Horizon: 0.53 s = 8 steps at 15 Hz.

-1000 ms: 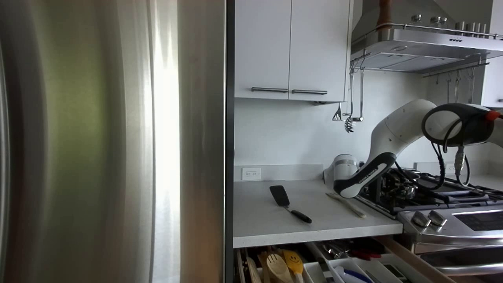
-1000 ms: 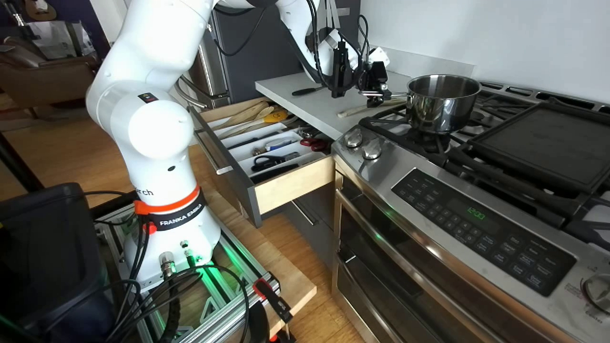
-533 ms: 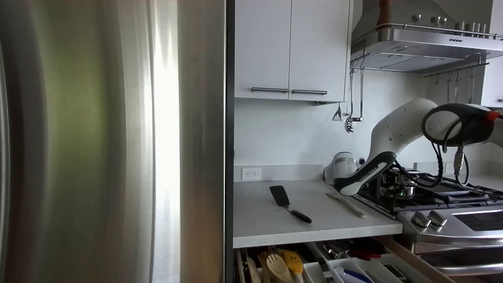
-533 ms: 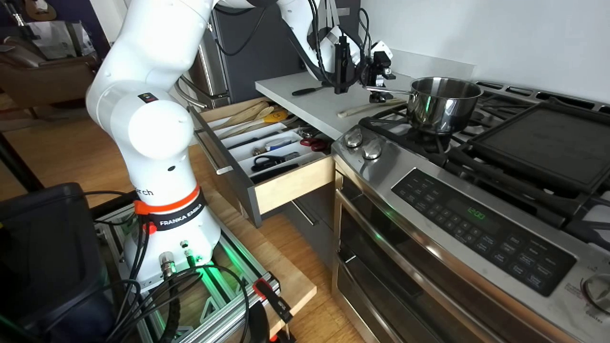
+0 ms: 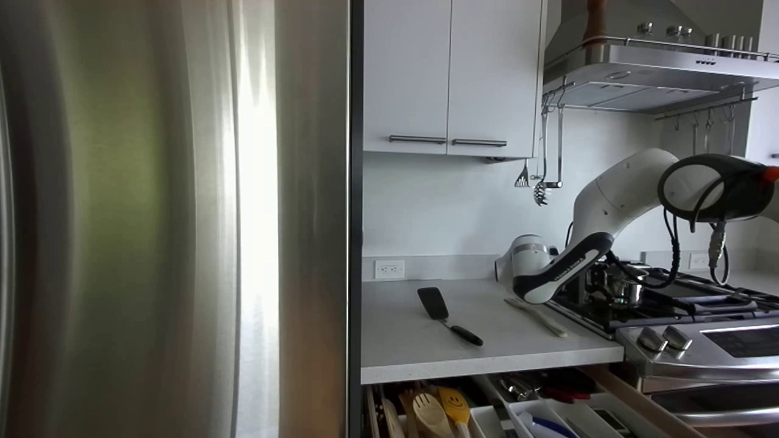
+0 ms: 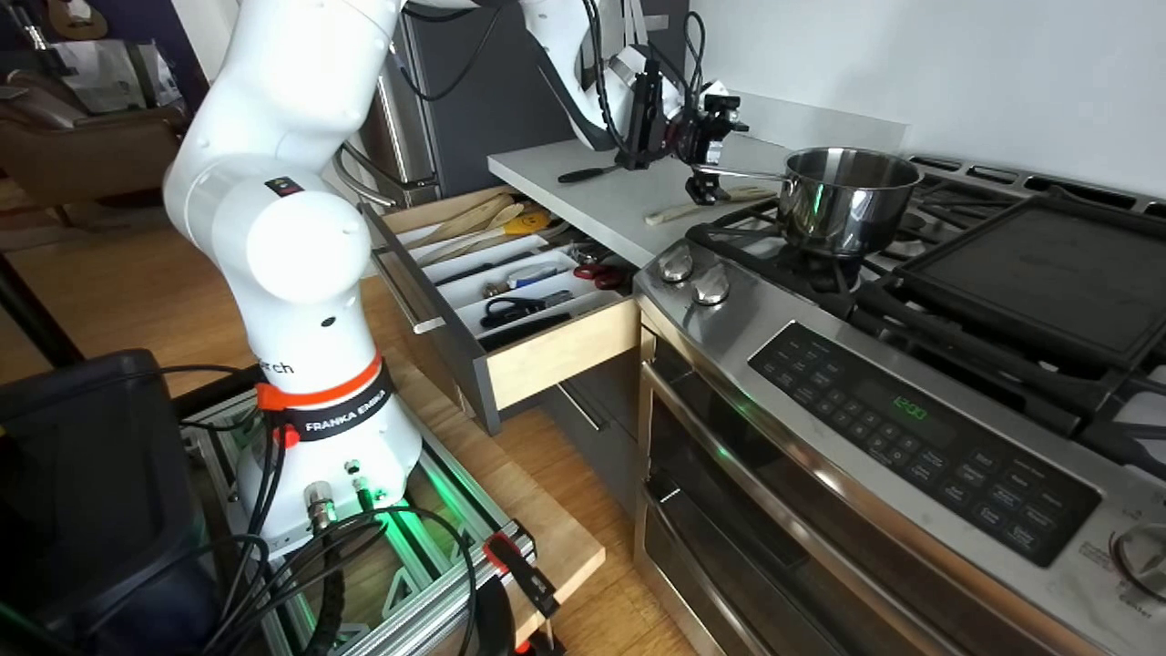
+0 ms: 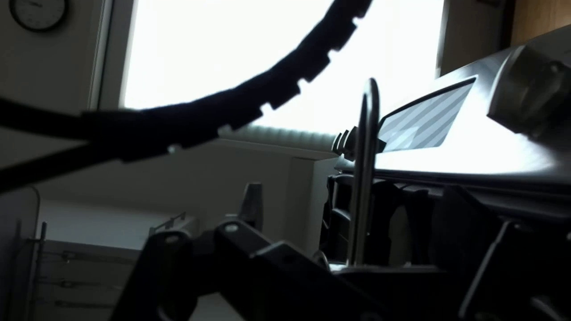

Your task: Move the pot to the plate in front

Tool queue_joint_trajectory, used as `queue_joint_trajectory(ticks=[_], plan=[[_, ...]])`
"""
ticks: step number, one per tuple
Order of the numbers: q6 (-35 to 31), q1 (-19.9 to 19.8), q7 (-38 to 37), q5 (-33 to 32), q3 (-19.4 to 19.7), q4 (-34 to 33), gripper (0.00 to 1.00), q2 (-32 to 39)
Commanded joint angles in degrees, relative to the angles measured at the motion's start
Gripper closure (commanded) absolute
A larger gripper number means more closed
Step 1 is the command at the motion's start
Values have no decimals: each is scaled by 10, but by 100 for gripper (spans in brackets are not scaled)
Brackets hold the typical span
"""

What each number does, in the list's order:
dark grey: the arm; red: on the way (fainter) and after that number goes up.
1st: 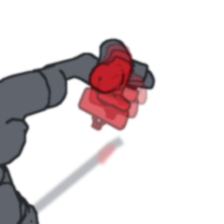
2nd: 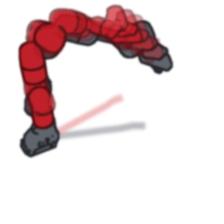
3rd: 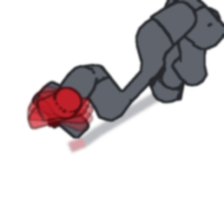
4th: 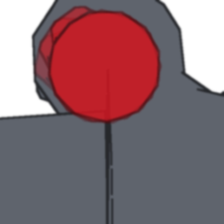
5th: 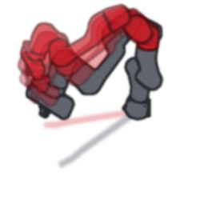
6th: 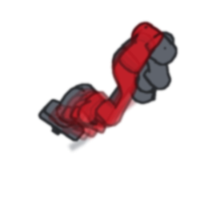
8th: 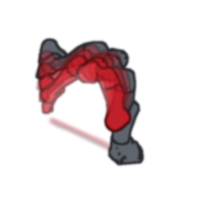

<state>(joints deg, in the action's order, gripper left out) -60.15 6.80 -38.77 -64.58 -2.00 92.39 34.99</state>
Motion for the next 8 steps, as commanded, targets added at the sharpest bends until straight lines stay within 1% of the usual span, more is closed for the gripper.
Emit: queue_joint_trajectory(ticks=[1, 4, 8], plan=[[-65, 8, 9, -8, -29, 91, 0, -80], [-127, 17, -24, -4, -50, 158, 0, -150], [-208, 24, -38, 4, -76, 256, 0, -274]])
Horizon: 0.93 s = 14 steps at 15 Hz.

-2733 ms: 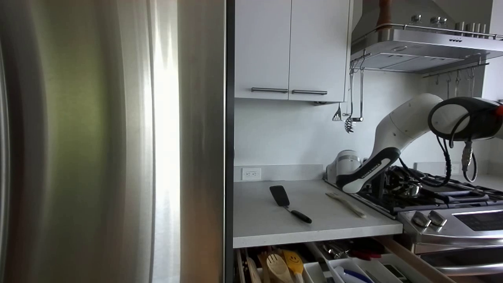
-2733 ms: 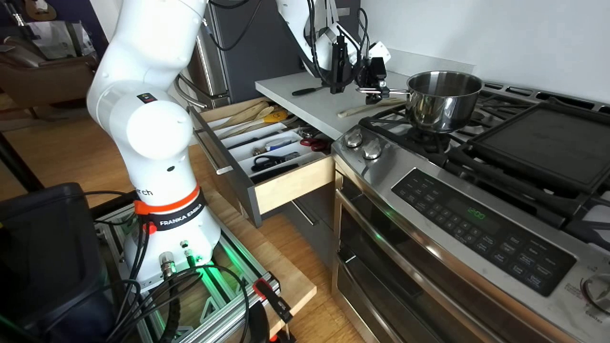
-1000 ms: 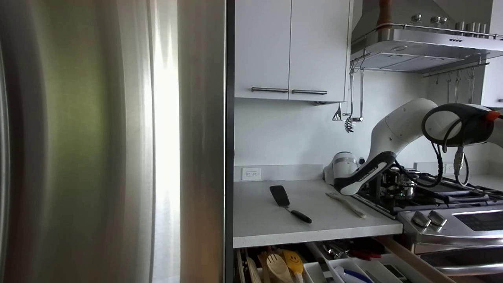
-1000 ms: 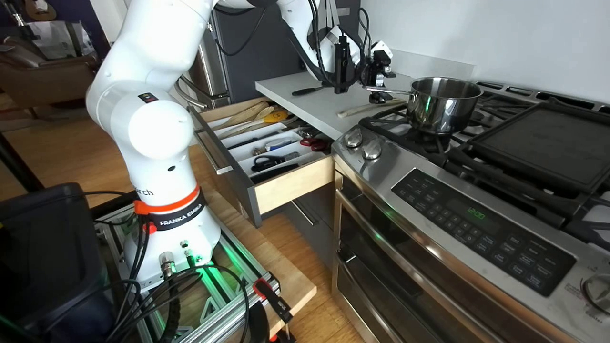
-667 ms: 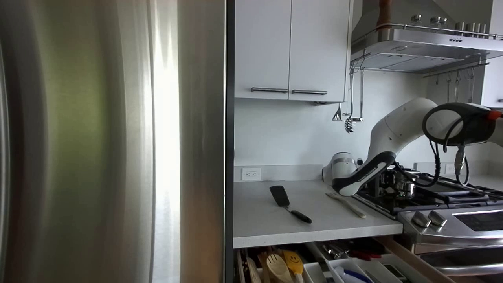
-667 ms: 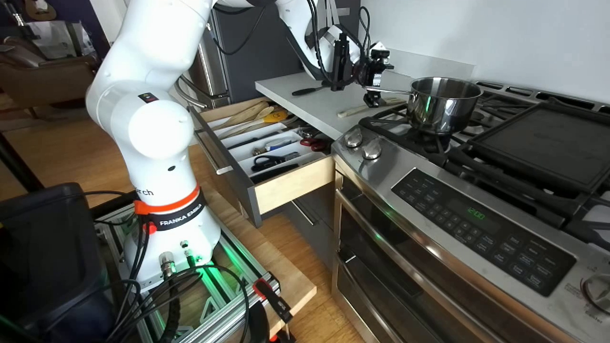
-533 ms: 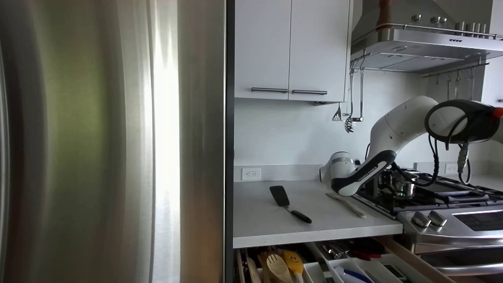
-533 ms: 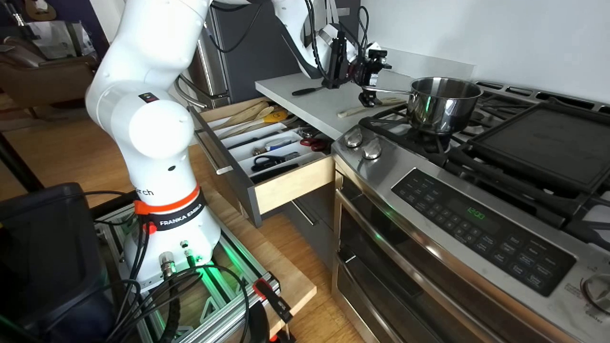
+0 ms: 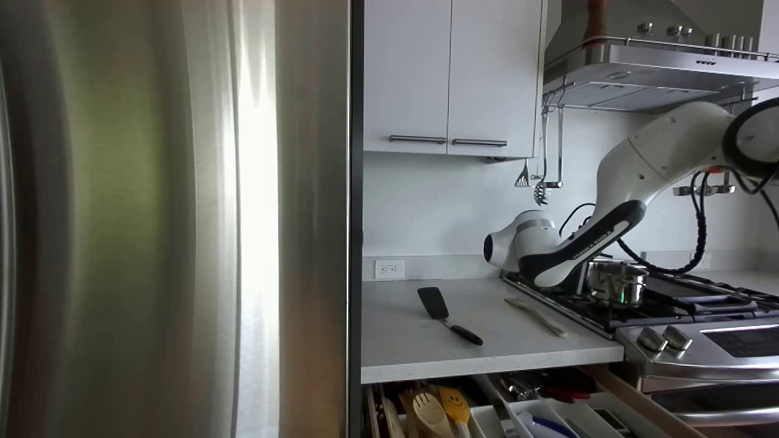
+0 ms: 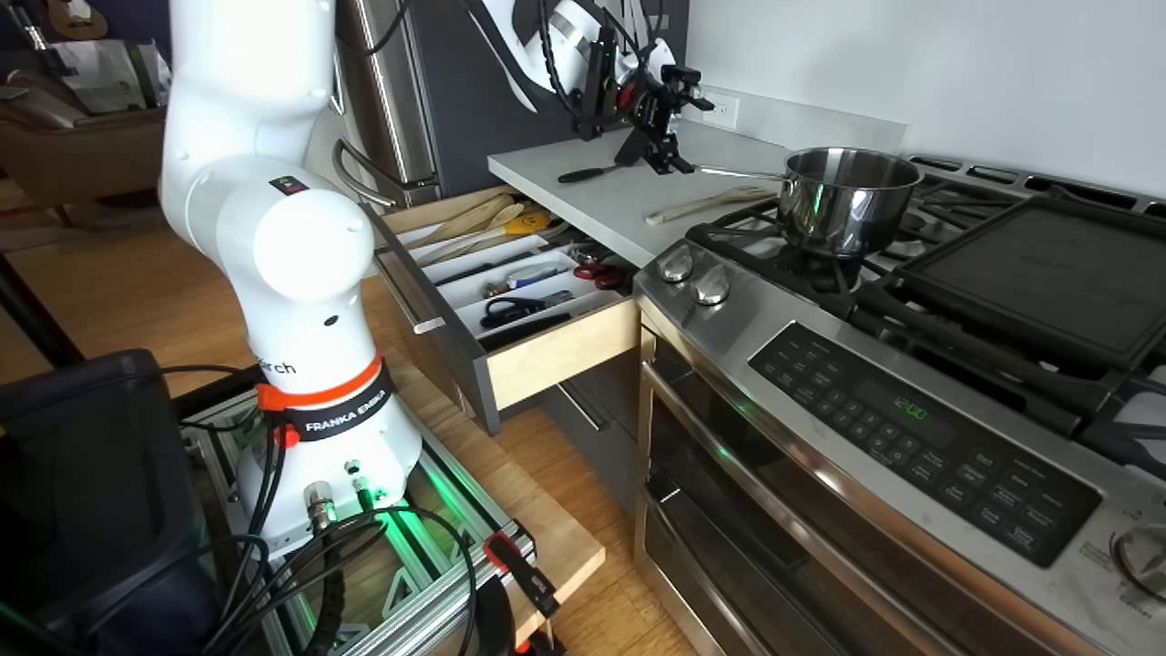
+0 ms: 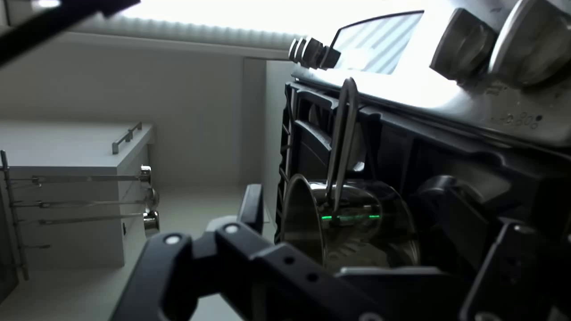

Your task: Move the pot to the plate in front

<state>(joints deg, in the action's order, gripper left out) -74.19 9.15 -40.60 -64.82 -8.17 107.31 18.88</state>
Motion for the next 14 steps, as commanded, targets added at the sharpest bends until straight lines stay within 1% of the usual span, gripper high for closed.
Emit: queue_joint_trajectory(ticks=[1, 5, 8, 11, 14], plan=[[-88, 1, -19, 8, -19, 126, 0, -143], [-190, 2, -8, 12, -21, 205, 0, -273], [-284, 4, 16, 24, -5, 259, 0, -372], [-378, 5, 61, 53, 29, 303, 0, -471], [-472, 2, 136, 88, 79, 344, 0, -572]])
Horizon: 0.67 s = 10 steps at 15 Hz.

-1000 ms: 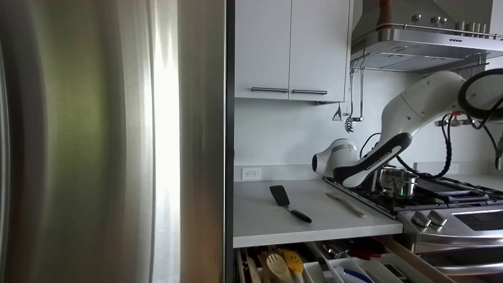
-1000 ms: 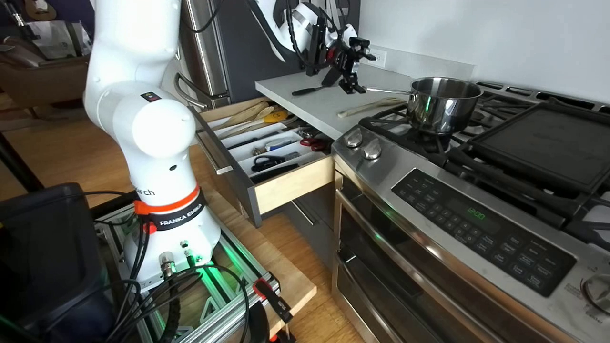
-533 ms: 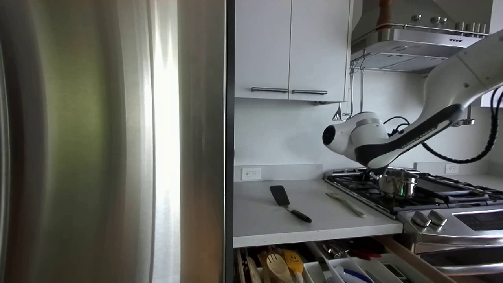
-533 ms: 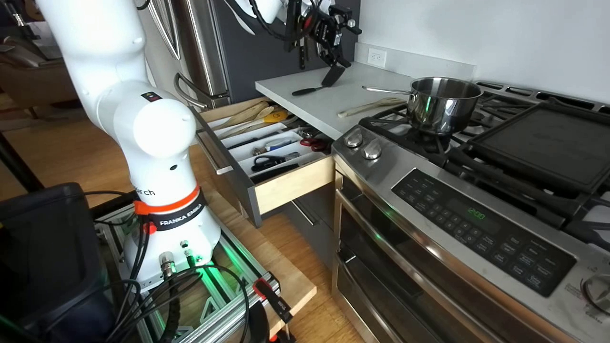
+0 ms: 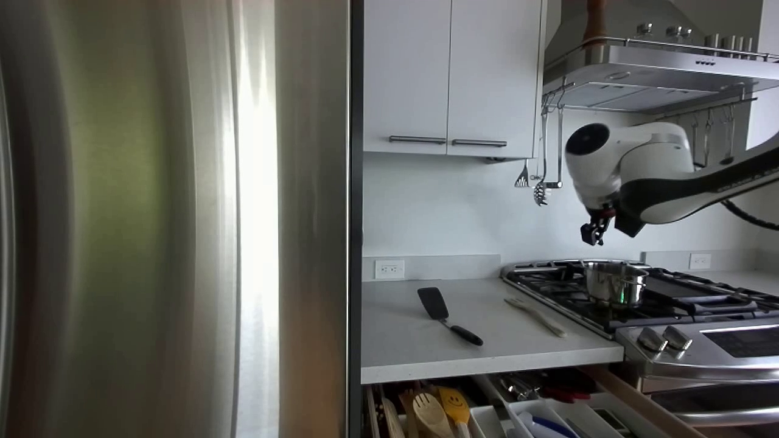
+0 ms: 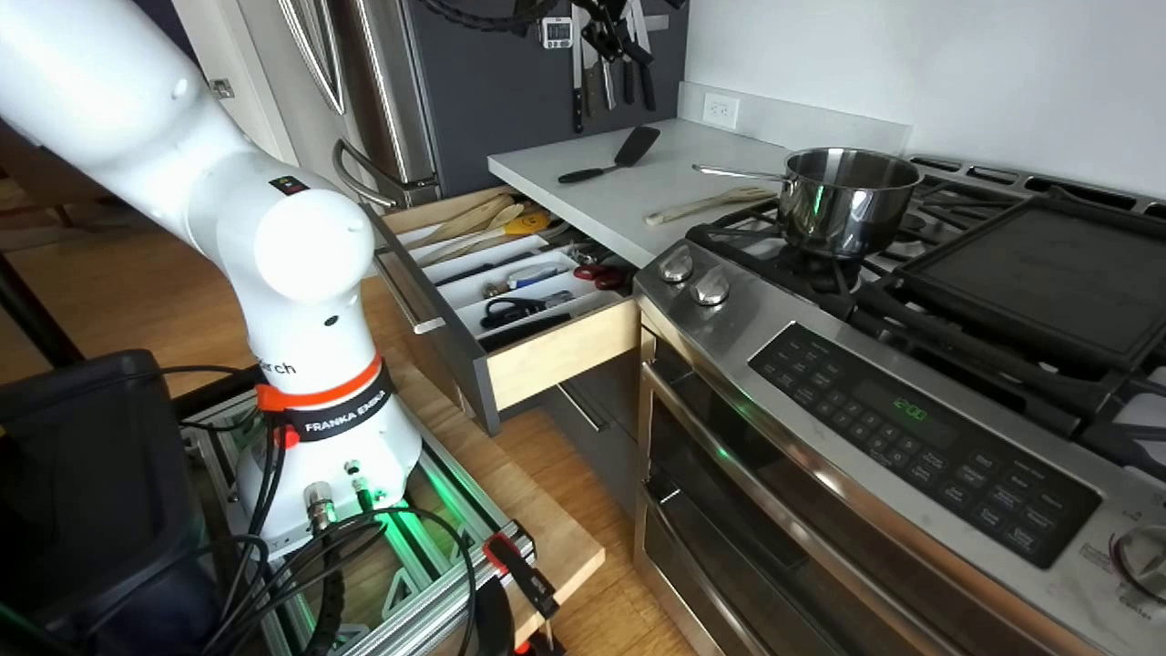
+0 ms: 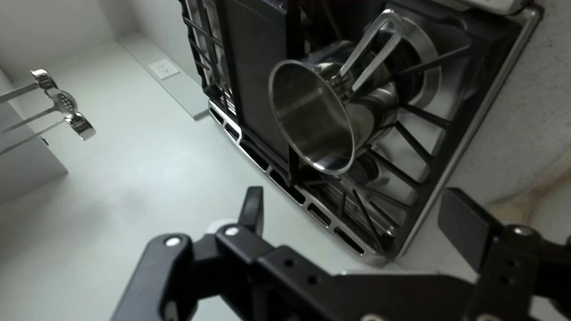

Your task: Move the pot to the plate in front

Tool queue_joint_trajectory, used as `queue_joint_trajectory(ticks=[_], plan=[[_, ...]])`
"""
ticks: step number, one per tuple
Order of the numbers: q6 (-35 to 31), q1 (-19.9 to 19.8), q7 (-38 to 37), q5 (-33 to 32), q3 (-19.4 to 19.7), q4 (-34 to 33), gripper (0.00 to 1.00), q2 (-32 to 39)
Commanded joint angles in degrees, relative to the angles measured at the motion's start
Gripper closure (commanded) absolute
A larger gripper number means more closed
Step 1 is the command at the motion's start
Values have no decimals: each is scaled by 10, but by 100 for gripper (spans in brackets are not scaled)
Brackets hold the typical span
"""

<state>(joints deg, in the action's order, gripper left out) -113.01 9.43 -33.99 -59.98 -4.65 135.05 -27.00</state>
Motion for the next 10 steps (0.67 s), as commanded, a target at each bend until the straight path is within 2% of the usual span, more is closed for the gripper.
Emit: queue_joint_trajectory(ticks=[1, 2, 3, 4, 7, 10], plan=[[-114, -4, 108, 53, 65, 79, 0, -146], [-141, -6, 149, 71, 86, 91, 0, -179], [-159, 19, 189, 68, 134, 98, 0, -207], [-134, -36, 136, 66, 57, 54, 0, -130], [-168, -33, 198, 80, 104, 81, 0, -191], [-170, -26, 200, 82, 103, 93, 0, -200]])
